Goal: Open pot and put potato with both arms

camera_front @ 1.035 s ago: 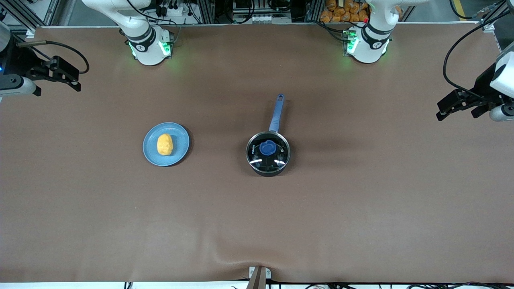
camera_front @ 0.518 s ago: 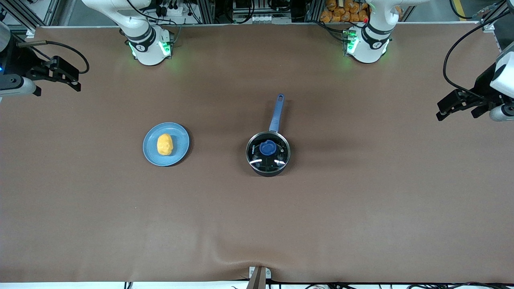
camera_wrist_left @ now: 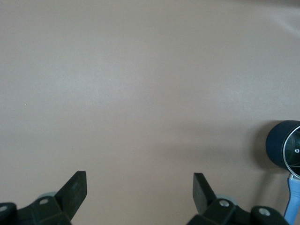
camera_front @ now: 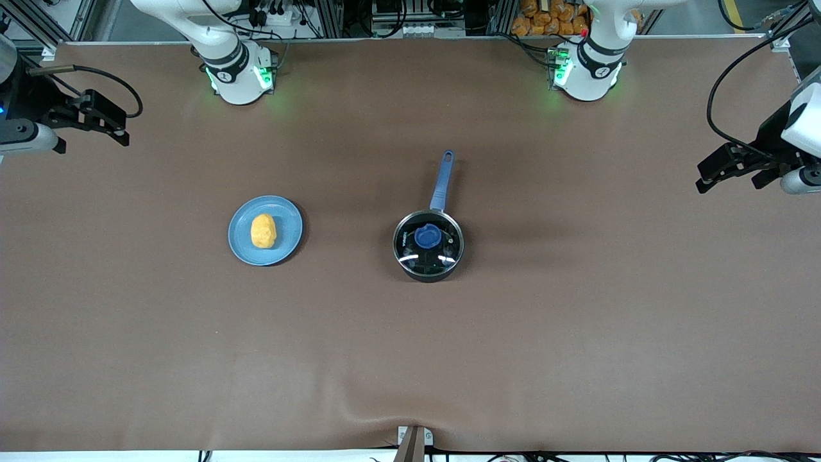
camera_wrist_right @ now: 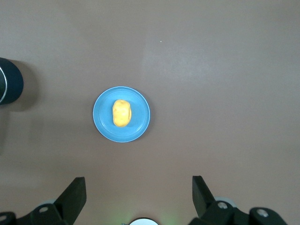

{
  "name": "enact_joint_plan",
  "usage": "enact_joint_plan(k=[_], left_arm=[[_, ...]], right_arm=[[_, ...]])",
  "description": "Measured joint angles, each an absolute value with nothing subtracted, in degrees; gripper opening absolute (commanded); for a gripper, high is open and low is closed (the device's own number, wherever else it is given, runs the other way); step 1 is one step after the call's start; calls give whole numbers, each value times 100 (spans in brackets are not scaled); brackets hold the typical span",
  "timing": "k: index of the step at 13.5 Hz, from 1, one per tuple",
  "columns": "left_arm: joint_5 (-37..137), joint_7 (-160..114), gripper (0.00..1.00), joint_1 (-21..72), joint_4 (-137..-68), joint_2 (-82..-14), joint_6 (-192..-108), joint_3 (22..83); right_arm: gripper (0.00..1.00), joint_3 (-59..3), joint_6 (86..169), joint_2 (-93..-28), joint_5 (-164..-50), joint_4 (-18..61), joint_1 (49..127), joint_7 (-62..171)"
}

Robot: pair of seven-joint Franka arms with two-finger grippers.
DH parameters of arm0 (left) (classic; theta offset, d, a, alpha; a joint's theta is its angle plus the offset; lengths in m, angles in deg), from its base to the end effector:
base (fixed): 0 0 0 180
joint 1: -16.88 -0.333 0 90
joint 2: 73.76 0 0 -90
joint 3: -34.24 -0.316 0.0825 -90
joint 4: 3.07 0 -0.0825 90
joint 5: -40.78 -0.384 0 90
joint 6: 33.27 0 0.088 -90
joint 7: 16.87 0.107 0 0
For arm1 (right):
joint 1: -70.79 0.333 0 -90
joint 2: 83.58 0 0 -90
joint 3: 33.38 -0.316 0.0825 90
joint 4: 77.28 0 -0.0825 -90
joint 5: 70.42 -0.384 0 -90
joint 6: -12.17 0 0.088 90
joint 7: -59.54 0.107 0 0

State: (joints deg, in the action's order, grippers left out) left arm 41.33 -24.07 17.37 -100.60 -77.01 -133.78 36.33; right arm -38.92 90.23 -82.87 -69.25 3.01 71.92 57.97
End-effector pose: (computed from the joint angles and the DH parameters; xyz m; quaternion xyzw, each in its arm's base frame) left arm 0.5520 -0.0263 0.6099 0.9977 0.0408 0.0538 0.0083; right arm 0.5319 0.0593 0.6782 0.9972 0.0700 -0.0252 0.0106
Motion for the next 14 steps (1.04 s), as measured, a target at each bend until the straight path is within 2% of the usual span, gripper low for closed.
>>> enact_joint_plan(k=[9,14], left_arm=[[4230,-3524,100,2640,-10057,-7209,-13401,3883],[4237,-4621,100,2936,-9713,-6495,-13556,4355]], right_arm=[[100,-3895,9018,-8285,-6930,302,7194,5797],[100,-3896,9016,-8280,-6930,301,7194,5797]])
